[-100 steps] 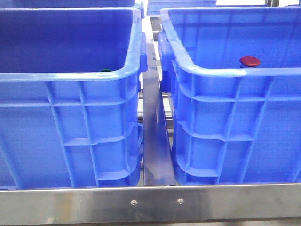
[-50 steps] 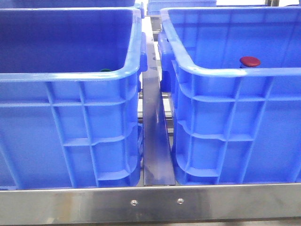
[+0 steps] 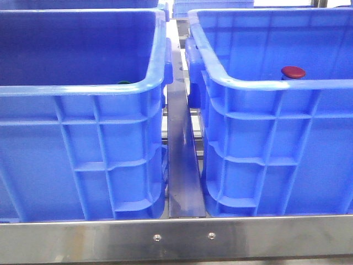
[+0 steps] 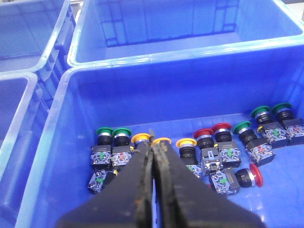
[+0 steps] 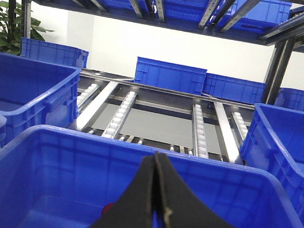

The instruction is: Pick red and yellow buttons and place in box

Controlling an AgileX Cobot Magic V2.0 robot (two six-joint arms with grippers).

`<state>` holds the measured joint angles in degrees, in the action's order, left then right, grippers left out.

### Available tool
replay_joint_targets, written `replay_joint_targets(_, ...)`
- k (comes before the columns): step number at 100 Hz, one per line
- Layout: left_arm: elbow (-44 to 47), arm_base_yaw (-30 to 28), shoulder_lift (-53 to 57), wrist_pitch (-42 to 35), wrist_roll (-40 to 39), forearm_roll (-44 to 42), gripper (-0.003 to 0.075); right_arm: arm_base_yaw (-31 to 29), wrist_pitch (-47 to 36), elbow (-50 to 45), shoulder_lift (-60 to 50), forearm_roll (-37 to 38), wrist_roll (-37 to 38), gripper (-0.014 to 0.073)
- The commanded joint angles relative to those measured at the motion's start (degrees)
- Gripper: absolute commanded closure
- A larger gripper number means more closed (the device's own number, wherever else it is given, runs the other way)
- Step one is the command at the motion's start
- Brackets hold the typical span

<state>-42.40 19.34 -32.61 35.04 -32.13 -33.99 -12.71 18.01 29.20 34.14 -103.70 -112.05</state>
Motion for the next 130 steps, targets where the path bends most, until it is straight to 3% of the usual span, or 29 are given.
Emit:
replay_joint_targets(1,-1.64,-0.15,-0.08,-3.84,-0.56,-1.58,0.0739,-0.13,1.99,1.59,-0.22,-7.17,-0.17,0.0681)
replay_joint_targets(15,-1.64,-0.15,0.06,-3.84,0.79,1.66,0.0739,-0.13,1.99,1.59,-0.22,-7.17,-0.17,0.0681)
replay_joint_targets(33,-0.80,-0.28,2.78,-5.49,8.15,7.29,0.0739,-0.13,1.99,1.59,-0.22,-7.17,-0.17,0.0681)
replay_joint_targets(49,5.14,-4.70,7.38,-14.19,15.43,13.38,0.0739,-0.13,1.99,1.59,-0.22,-7.17,-0.17,0.0681)
replay_joint_targets(72,18.14,-14.76,15.66,-27.37,28.44,28.90,0.0739,-0.13,1.99,1.59,-0.22,-7.17,-0.17,0.0681)
replay_joint_targets(99,33.24,-16.41,24.91,-38.58,28.60,30.84,0.0739,-0.13,1.99,1.59,-0.22,-7.17,-0.17,0.0681)
replay_joint_targets(130,41.14,-16.41,32.30,-39.95,28.60,32.24,0.0739,-0.13,1.99,1.59,-0.22,-7.17,-0.17,0.0681)
